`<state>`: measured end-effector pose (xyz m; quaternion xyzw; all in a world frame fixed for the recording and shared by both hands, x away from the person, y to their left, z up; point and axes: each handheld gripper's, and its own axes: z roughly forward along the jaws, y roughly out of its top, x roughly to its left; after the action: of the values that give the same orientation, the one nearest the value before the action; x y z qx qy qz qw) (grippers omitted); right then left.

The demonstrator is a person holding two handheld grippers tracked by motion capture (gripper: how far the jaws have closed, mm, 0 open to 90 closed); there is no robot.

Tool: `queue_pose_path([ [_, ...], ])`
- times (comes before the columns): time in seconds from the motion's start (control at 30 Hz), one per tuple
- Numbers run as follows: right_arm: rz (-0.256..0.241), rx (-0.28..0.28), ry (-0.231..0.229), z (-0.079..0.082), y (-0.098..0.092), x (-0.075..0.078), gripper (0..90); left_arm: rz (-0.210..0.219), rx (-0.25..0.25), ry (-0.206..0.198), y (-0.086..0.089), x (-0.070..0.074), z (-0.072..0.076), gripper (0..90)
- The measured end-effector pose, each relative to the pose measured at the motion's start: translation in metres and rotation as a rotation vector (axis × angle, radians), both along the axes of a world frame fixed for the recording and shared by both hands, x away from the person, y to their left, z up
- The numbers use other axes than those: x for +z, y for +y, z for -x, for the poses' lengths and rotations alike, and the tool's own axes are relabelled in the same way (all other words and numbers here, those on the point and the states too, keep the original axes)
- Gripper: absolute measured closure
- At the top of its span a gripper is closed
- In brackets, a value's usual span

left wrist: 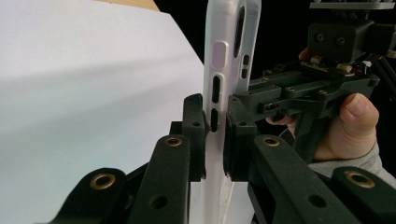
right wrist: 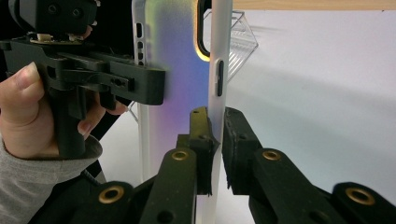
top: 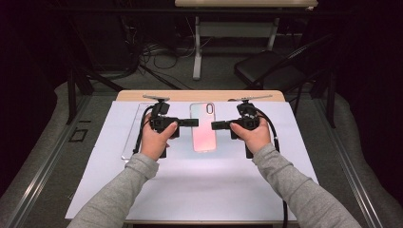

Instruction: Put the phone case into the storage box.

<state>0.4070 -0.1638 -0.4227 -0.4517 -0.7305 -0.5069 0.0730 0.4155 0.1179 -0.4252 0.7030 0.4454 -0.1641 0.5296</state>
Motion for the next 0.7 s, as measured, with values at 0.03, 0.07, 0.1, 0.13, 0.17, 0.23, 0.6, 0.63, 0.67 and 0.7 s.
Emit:
queue_pose_path([
  [0.03,0.001,0.000,-0.001,0.0001,0.0000,0.0000,83.2,0.001,0.000,0.000,-0.0001,0.0000,0.0000,81.7],
  [0.07,0.001,-0.001,-0.001,0.0002,-0.0001,0.0001,83.2,0.001,0.000,0.001,-0.0001,0.0000,0.0000,81.7],
  [0.1,0.001,-0.001,-0.001,0.0003,-0.0001,0.0000,83.2,0.001,0.000,0.001,-0.0001,0.0000,0.0000,81.7],
  [0.13,0.000,-0.002,-0.001,0.0003,-0.0002,0.0001,83.3,0.000,-0.001,-0.002,-0.0001,-0.0001,-0.0002,81.7],
  [0.17,0.001,-0.002,-0.002,0.0004,-0.0001,0.0001,83.3,-0.001,-0.001,-0.002,-0.0001,-0.0001,-0.0003,81.7],
  [0.23,0.001,-0.004,-0.001,0.0005,-0.0001,0.0001,83.3,0.000,-0.001,-0.002,-0.0001,-0.0001,-0.0004,81.7],
  [0.6,-0.002,-0.011,-0.003,0.0013,0.0005,0.0007,83.4,0.003,0.002,-0.001,0.0002,0.0008,-0.0001,81.6],
  [0.63,-0.001,-0.012,-0.003,0.0014,0.0005,0.0009,83.4,0.001,0.000,-0.005,0.0004,0.0007,-0.0002,81.7],
  [0.67,-0.001,-0.012,-0.003,0.0015,0.0005,0.0010,83.4,0.000,-0.001,-0.005,0.0004,0.0008,-0.0003,81.6],
  [0.7,-0.002,-0.012,-0.003,0.0015,0.0004,0.0010,83.4,0.000,0.000,-0.005,0.0003,0.0009,-0.0002,81.6],
])
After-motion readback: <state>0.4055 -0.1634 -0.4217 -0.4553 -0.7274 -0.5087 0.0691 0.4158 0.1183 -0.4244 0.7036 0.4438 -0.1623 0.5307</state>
